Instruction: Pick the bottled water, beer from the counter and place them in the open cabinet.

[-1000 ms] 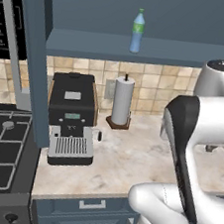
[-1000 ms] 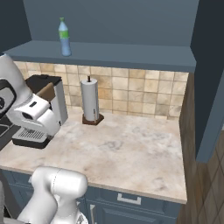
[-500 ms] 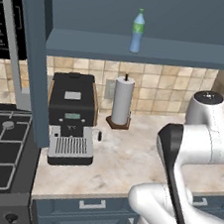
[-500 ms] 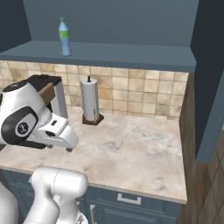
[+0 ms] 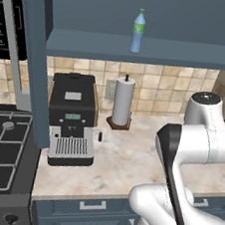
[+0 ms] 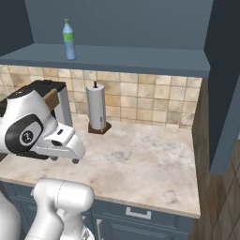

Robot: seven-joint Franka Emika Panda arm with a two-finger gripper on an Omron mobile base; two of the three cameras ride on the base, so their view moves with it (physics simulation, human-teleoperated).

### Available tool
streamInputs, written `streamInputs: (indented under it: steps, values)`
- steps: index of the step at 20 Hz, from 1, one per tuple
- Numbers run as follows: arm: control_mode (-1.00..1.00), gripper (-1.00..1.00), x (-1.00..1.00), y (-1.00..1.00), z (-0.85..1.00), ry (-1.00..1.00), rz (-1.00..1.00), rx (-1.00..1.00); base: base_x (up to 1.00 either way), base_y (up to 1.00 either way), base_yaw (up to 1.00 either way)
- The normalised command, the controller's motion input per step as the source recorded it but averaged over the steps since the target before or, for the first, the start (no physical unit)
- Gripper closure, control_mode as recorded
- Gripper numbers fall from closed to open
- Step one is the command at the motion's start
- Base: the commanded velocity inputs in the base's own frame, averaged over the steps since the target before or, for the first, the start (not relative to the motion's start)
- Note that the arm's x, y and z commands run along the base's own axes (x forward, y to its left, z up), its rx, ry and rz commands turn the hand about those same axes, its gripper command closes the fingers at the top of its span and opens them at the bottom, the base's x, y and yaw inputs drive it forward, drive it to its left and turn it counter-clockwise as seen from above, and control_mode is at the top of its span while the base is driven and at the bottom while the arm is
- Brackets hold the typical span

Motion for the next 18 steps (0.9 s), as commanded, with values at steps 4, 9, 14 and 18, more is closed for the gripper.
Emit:
streamInputs:
  steps: [4, 9, 14, 18]
  values:
    - [-1.00, -1.00, 0.00, 0.00, 0.00, 0.00, 0.00, 0.00, 0.00, 0.00, 0.00]
    - [1.00, -1.00, -0.06, 0.00, 0.00, 0.00, 0.00, 0.00, -0.07, 0.00, 0.00]
    - [1.00, -1.00, 0.00, 0.00, 0.00, 0.00, 0.00, 0.00, -0.54, 0.11, 0.00]
    - [1.00, -1.00, 0.00, 0.00, 0.00, 0.00, 0.00, 0.00, -0.53, 0.13, 0.00]
